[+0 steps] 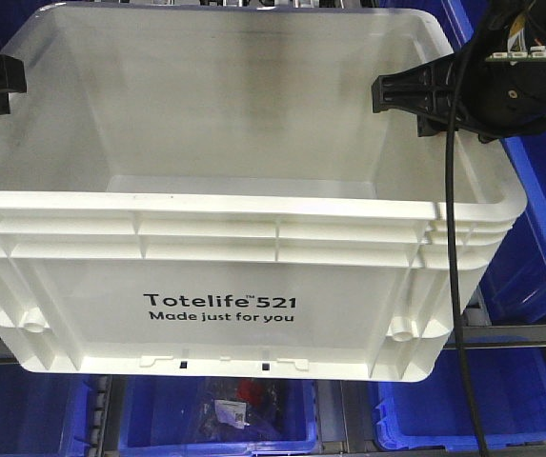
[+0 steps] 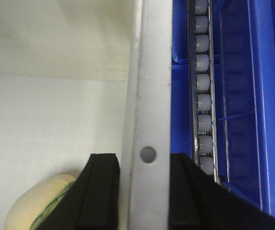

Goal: Place moving items into box and shelve
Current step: 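Lower the tote with both grippers onto the roller track shelf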

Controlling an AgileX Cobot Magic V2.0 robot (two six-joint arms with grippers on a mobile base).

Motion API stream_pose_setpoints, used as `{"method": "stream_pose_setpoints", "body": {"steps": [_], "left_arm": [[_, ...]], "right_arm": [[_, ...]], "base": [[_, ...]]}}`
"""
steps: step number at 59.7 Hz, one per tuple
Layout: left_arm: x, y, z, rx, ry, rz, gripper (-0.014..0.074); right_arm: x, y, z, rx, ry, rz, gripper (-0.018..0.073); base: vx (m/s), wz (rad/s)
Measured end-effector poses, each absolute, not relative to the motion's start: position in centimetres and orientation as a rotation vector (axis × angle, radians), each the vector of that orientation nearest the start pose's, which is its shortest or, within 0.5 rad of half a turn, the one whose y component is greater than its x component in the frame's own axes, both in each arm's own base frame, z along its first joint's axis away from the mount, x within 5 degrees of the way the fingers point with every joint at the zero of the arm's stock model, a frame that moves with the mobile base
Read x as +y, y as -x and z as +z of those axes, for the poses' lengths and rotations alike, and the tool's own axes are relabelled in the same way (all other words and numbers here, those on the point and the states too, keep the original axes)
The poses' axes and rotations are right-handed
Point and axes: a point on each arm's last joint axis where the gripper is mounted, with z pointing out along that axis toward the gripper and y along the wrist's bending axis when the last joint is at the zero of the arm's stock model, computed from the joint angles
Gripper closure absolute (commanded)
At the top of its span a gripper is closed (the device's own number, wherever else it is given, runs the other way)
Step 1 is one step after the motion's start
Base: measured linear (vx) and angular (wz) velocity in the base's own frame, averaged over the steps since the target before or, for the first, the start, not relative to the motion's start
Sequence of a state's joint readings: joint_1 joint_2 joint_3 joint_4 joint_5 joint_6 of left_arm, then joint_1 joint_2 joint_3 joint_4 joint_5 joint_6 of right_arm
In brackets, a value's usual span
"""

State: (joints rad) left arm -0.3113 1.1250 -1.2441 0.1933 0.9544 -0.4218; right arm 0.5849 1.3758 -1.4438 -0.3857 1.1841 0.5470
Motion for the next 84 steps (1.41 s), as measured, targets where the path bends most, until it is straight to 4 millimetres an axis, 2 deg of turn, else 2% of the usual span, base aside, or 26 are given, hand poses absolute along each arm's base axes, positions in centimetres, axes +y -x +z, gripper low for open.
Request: {"method": "stream_pose_setpoints", "body": {"steps": [41, 46, 54, 64, 68, 73, 79, 84], "left_arm": [[-5.3, -21.8, 40.9, 2.258, 0.06, -0.108, 0.0438], [-5.2, -22.6, 40.6, 2.25, 0.044, -0.061, 0.0438], [-5.3, -24.7, 39.2, 2.269, 0.013, 0.053, 0.0435], [-6.1, -28.9, 35.8, 2.312, 0.005, 0.145, 0.0432], [-6.5, -30.5, 34.2, 2.324, -0.003, 0.162, 0.0428], [-6.7, -31.8, 33.3, 2.301, -0.032, 0.176, 0.0398], [-7.0, -33.0, 32.7, 2.277, -0.063, 0.188, 0.0295], [-7.0, -33.3, 32.6, 2.267, -0.074, 0.188, 0.0171]], "right_arm": [[12.9, -25.3, 39.7, 2.421, 0.127, -0.034, 0.0423], [13.4, -26.1, 39.1, 2.41, 0.14, -0.039, 0.0422], [14.7, -28.5, 37.1, 2.387, 0.135, -0.061, 0.0419], [16.1, -32.1, 33.6, 2.353, 0.13, -0.169, 0.0402], [16.4, -33.4, 32.1, 2.341, 0.122, -0.211, 0.0378], [16.7, -34.6, 31.2, 2.29, 0.136, -0.235, 0.0307], [16.8, -35.3, 30.6, 2.263, 0.144, -0.25, 0.0169], [16.8, -35.4, 30.6, 2.261, 0.133, -0.247, 0.0042]], "base": [[0.0, 0.0], [0.0, 0.0], [0.0, 0.0], [0.0, 0.0], [0.0, 0.0], [0.0, 0.0], [0.0, 0.0], [0.0, 0.0]]}}
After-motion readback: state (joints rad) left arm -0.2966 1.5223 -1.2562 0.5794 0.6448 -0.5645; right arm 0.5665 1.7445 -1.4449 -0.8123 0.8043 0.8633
